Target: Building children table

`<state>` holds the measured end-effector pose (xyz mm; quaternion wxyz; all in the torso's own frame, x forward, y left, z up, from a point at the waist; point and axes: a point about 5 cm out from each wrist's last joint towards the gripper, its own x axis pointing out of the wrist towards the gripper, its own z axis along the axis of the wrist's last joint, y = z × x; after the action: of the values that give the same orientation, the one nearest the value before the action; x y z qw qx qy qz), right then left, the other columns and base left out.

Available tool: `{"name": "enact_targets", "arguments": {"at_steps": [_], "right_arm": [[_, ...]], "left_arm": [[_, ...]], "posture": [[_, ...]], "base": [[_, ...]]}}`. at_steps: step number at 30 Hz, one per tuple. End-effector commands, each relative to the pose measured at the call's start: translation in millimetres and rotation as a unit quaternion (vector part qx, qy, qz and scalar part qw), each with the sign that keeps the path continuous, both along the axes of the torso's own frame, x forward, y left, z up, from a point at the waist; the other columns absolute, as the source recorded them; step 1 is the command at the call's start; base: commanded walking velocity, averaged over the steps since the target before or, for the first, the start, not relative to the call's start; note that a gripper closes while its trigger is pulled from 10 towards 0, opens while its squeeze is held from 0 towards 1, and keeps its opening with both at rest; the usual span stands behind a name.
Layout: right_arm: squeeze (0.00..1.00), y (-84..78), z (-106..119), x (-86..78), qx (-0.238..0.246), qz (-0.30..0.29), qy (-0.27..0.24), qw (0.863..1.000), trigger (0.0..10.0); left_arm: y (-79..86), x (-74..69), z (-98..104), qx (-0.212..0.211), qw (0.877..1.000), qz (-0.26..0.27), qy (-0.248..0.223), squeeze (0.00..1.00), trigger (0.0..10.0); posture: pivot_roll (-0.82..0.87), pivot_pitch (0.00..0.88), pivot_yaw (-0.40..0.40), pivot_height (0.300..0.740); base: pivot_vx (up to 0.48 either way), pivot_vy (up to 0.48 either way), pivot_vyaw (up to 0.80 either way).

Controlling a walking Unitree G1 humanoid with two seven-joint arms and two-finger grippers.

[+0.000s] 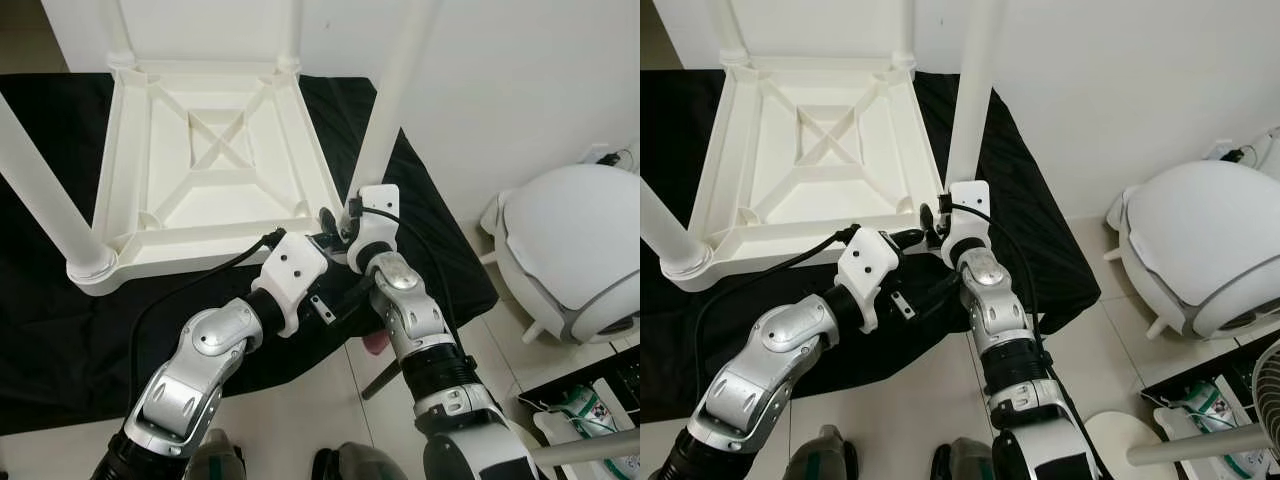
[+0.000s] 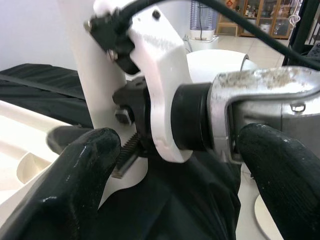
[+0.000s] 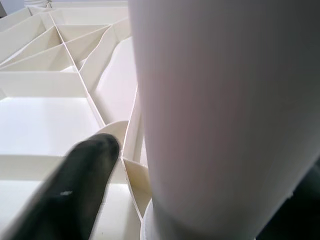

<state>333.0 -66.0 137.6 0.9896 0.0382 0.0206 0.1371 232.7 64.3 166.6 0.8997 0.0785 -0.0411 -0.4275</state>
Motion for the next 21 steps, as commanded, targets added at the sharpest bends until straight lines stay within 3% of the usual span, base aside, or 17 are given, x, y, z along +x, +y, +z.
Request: {"name": "enact_targets", "arguments": {"at_steps": [1, 13, 14, 21], "right_arm": [[1.0, -3.8, 3.3, -1.3, 0.004, -0.005, -0.003, 1.0, 10.0], [1.0, -27.6, 1.4, -11.2, -0.005, -0.023, -0.017, 1.0, 10.0], [0.0, -37.0, 0.9, -18.4, -0.011, -0.021, -0.026, 0.999, 10.0], [0.0, -43.4, 3.6, -29.7, -0.014, -0.008, -0.05, 0.999, 10.0]], "left_arm": [[-1.4, -1.5, -2.7, 0.003, 1.0, 0.0, 0.008, 0.0, 10.0], [2.9, 0.5, -6.7, 0.008, 1.0, 0.01, 0.017, 0.0, 10.0], [5.6, 3.7, -9.2, 0.005, 0.999, 0.025, 0.025, 0.0, 10.0], [14.0, 10.4, -9.5, 0.005, 0.998, 0.056, 0.021, 0.0, 10.0]], "posture": [[0.08, 0.0, -0.104, 0.74], [0.06, 0.0, -0.09, 0.74], [0.05, 0.0, -0.084, 0.74], [0.05, 0.005, -0.074, 0.74]], "base": [[0.0, 0.0, 0.0], [0.0, 0.0, 0.0], [0.0, 0.0, 0.0], [0.0, 0.0, 0.0]]}}
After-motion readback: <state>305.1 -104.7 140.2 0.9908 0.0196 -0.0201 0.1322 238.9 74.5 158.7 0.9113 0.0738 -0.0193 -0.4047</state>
